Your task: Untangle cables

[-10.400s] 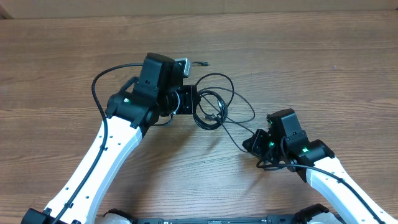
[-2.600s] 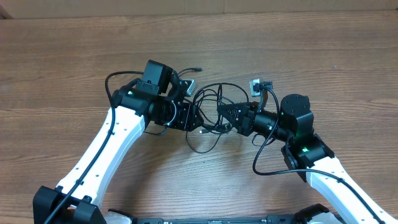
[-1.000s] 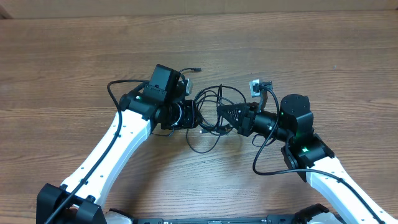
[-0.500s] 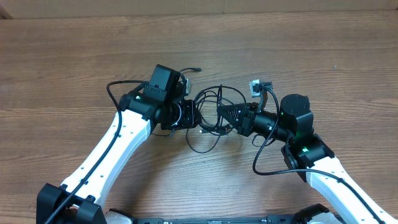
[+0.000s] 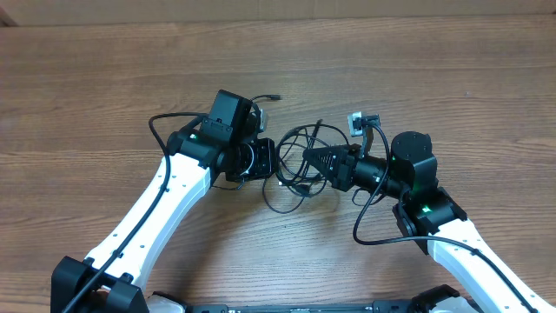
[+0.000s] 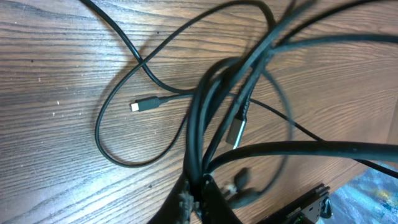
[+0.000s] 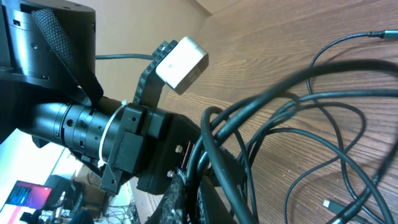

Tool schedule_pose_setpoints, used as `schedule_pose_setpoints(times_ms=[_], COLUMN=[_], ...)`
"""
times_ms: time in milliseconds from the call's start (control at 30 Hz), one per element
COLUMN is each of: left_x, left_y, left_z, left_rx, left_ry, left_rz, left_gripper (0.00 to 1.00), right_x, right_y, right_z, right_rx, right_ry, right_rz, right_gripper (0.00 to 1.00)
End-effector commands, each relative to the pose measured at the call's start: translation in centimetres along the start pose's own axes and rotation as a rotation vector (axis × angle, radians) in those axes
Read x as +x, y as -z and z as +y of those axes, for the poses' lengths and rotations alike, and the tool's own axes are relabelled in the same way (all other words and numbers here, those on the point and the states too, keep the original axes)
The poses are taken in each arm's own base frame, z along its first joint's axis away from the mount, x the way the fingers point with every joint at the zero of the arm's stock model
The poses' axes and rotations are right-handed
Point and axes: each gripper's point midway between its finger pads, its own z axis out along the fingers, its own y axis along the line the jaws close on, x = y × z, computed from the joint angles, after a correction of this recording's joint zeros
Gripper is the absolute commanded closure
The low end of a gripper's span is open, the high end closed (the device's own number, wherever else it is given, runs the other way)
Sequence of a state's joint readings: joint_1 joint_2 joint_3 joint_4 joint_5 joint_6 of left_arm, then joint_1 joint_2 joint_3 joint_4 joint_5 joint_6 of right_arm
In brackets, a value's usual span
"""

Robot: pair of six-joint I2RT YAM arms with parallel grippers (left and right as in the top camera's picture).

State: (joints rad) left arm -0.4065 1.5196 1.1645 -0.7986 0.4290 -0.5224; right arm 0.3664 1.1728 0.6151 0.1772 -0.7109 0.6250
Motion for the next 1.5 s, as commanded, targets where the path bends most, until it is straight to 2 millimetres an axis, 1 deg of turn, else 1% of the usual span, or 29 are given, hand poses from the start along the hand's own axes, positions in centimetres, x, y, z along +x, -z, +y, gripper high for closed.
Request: schedule_pose_setpoints(times_ms=[0,167,267,333,433,533,600,633,733,800,867,900,1000,1067,1133,1200,1233,1267,1300,1333,1367,1400,1467], left_x=[0.4,0.3,0.2,0.1,-0.2,-0.6,-0.9,-1.0,-1.1,-1.1,-1.2,-1.2,-1.7,-2.4,-3.3,-3.8,-4.0,-4.0,-4.0,-3.9,-3.9,-3.8,-3.7], left_y=[-0.3,-0.2,-0.1,0.0,0.2,0.5,0.6,0.7,1.0,1.1,1.6,1.7,2.6,3.2,4.1,4.9,5.2,5.4,5.5,5.5,5.5,5.4,5.1], left_z=[0.3,0.3,0.2,0.0,-1.2,-2.9,-3.7,-3.8,-3.4,-2.5,-1.0,-0.5,1.9,4.4,7.9,10.4,11.3,11.6,11.8,11.8,11.6,11.3,10.7], left_rx=[-0.016,-0.015,-0.013,-0.004,0.053,0.132,0.172,0.175,0.17,0.154,0.129,0.122,0.086,0.018,-0.113,-0.206,-0.23,-0.235,-0.232,-0.224,-0.211,-0.2,-0.174], left_ry=[-0.005,-0.004,-0.008,-0.013,-0.052,-0.088,-0.117,-0.12,-0.131,-0.125,-0.109,-0.1,-0.079,-0.058,-0.005,0.035,0.052,0.063,0.073,0.076,0.076,0.074,0.065], left_rz=[0.005,0.003,0.0,-0.003,-0.011,-0.022,-0.029,-0.031,-0.032,-0.026,-0.016,-0.014,-0.016,-0.042,-0.082,-0.111,-0.119,-0.121,-0.121,-0.118,-0.115,-0.112,-0.102], left_gripper=[0.96,0.96,0.96,0.96,0.96,0.96,0.96,0.96,0.96,0.96,0.96,0.96,0.96,0.96,0.96,0.96,0.94,0.79,0.6,0.48,0.41,0.39,0.38], right_x=[-0.2,0.4,1.6,3.1,5.7,7.7,8.4,8.7,9.1,9.1,8.9,8.9,8.8,8.8,8.8,8.9,8.9,9.0,9.0,8.9,8.8,8.6,8.3], right_y=[0.0,0.0,0.1,0.3,1.0,2.2,3.1,3.6,5.1,6.1,6.9,7.1,7.7,7.7,7.6,7.3,7.1,6.7,6.4,5.9,5.3,4.7,3.6], right_z=[0.3,-0.2,-1.1,-2.2,-4.4,-6.9,-8.7,-9.4,-11.7,-12.9,-13.9,-14.1,-14.6,-14.6,-14.6,-14.3,-14.0,-13.7,-13.3,-12.8,-12.2,-11.4,-9.7], right_rx=[-0.009,0.007,0.046,0.089,0.196,0.332,0.442,0.491,0.642,0.731,0.804,0.82,0.862,0.863,0.857,0.832,0.815,0.787,0.758,0.719,0.669,0.613,0.499], right_ry=[0.003,-0.019,-0.063,-0.087,-0.151,-0.179,-0.199,-0.205,-0.224,-0.239,-0.235,-0.231,-0.222,-0.222,-0.222,-0.222,-0.224,-0.225,-0.219,-0.206,-0.192,-0.176,-0.132], right_rz=[0.002,0.021,0.064,0.117,0.198,0.251,0.26,0.26,0.246,0.223,0.204,0.199,0.19,0.189,0.192,0.202,0.206,0.213,0.219,0.228,0.235,0.242,0.257], right_gripper=[0.96,0.96,0.96,0.96,0.96,0.96,0.96,0.96,0.96,0.96,0.96,0.96,0.96,0.96,0.96,0.96,0.96,0.96,0.96,0.96,0.96,0.96,0.96])
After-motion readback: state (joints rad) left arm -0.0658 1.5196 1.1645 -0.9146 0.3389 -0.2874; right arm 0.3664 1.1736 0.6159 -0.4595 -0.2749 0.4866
